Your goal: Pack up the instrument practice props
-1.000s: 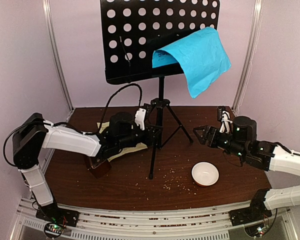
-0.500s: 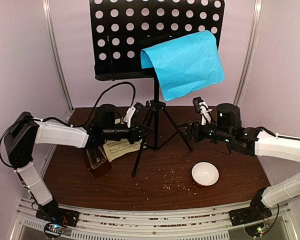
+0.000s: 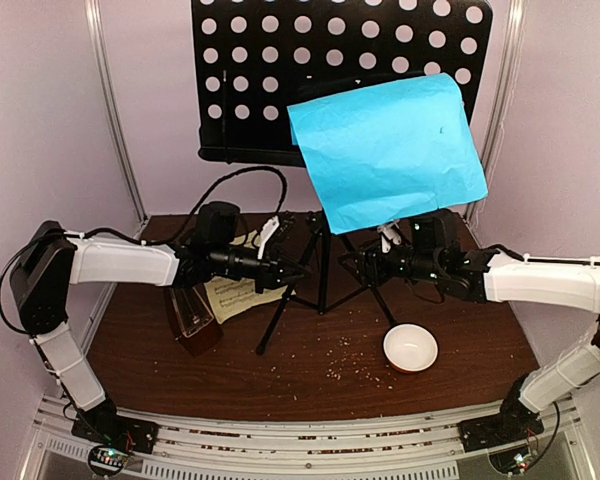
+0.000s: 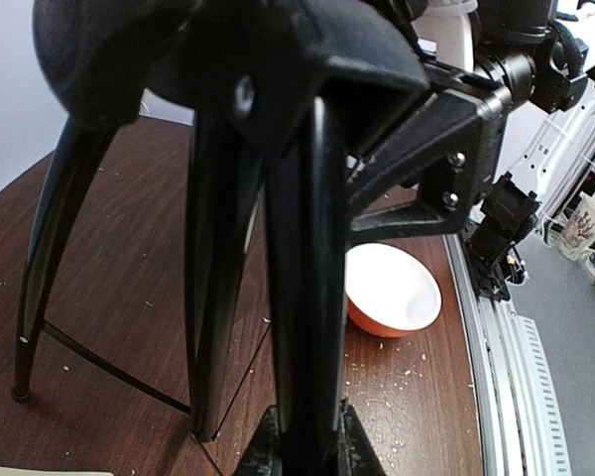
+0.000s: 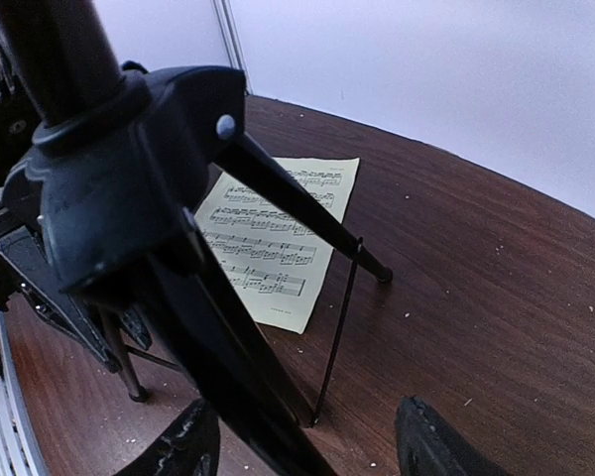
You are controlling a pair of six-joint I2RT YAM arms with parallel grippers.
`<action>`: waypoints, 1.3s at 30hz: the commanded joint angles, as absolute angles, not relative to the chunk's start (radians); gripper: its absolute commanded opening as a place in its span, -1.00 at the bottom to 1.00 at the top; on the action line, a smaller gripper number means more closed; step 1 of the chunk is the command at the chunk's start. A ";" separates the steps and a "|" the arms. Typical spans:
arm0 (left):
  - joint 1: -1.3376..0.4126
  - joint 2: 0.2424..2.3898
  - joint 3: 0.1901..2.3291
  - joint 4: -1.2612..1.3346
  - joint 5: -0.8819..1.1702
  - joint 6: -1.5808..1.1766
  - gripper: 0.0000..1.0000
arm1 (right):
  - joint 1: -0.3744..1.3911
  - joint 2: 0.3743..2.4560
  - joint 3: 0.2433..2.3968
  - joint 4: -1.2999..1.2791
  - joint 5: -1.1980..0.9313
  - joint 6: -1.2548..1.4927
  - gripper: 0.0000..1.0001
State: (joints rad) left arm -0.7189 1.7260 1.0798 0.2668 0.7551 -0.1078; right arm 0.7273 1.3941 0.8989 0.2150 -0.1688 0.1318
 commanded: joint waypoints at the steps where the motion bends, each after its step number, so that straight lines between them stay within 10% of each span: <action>1: -0.720 1.740 1.131 0.221 0.810 -0.028 -1.00 | 0.718 1.418 0.942 0.247 -0.213 0.097 0.14; 10: -0.708 1.740 1.145 0.229 0.753 -0.045 -1.00 | 0.716 1.471 0.980 0.254 -0.306 0.108 -0.46; 21: -0.707 1.676 1.070 0.303 0.550 -0.105 0.29 | 0.737 1.402 0.897 0.299 -0.148 0.115 -0.85; 39: -0.708 1.328 0.771 0.417 0.294 -0.248 0.47 | 0.791 1.474 0.891 0.390 0.191 0.267 -1.00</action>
State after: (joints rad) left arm -0.7113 1.4258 0.8078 0.3363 0.3214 -0.1791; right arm 0.7826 1.4384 0.8761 0.3504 0.1177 0.1368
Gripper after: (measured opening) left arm 0.726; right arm 0.146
